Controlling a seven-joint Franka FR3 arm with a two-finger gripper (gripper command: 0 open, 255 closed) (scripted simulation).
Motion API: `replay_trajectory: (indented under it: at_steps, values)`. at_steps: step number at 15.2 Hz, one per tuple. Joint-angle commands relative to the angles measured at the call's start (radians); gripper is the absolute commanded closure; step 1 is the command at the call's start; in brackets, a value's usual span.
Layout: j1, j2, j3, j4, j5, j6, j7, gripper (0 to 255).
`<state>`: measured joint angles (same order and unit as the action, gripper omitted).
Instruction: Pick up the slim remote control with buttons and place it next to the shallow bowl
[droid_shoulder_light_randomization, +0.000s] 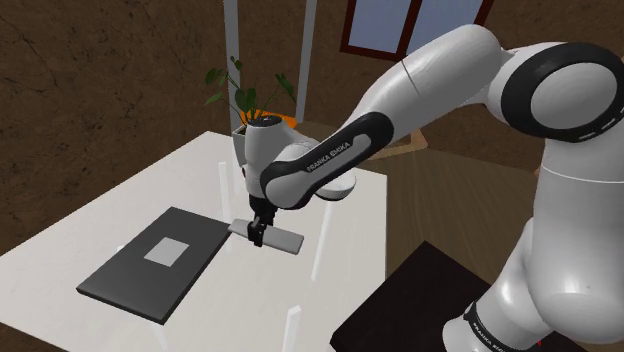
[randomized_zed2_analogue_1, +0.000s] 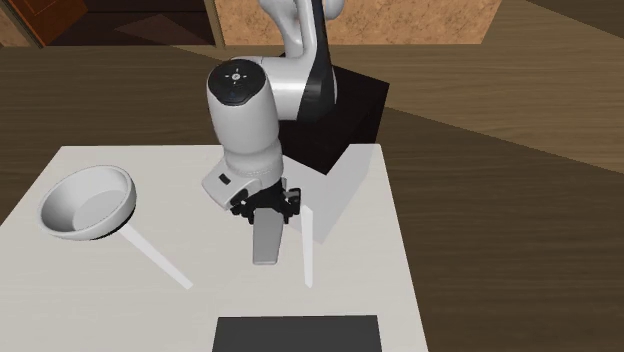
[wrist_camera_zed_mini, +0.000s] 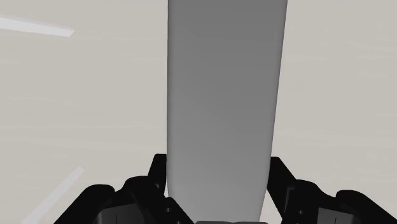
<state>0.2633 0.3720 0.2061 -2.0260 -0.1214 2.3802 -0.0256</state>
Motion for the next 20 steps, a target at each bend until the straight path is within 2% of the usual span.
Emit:
replay_trajectory:
  at_steps: [1, 10, 20]
  values:
    - [-0.034, -0.014, -0.010, -0.022, 0.008, 0.011, -0.049, 255]
    - [-0.187, -0.064, -0.062, -0.096, 0.040, 0.041, -0.271, 255]
    - [-0.349, -0.049, -0.129, -0.068, 0.068, 0.034, -0.518, 255]
